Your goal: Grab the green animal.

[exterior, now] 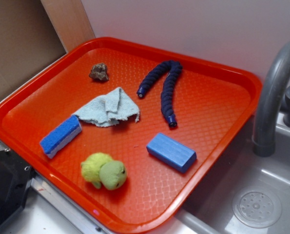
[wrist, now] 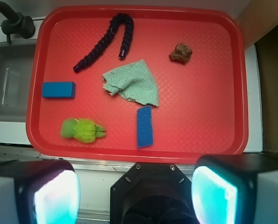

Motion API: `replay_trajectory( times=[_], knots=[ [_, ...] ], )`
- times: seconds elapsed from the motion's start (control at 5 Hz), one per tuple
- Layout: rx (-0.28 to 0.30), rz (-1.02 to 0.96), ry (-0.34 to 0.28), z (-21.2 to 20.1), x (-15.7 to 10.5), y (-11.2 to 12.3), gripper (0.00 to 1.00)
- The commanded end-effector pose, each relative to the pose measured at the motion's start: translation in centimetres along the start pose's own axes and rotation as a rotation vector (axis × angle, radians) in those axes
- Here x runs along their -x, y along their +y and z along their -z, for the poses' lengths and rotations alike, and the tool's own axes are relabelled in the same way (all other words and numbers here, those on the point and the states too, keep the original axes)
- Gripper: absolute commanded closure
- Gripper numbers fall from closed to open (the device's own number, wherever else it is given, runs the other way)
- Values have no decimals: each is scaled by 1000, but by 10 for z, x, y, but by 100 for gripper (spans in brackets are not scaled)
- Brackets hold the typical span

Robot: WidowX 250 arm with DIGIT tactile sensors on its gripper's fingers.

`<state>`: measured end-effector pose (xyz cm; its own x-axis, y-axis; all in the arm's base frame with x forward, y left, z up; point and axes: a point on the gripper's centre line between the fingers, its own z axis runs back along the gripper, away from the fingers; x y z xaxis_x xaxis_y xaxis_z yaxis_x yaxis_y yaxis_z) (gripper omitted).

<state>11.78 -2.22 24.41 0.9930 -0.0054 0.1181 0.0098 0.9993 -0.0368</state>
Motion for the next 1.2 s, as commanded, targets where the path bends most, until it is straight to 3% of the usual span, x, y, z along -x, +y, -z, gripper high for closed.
replay_trajectory(
  times=[0.0,0.2,0.4,0.6,0.8,1.0],
  knots=[
    [0,0,0,0,0,0,0],
    [13,229,-103,4,-15,-21,0],
    [9,427,-112,11,-21,-44,0],
    [7,681,-87,32,-19,-77,0],
    [10,936,-30,62,-17,-98,0],
    [5,1189,-12,91,-15,-117,0]
  ],
)
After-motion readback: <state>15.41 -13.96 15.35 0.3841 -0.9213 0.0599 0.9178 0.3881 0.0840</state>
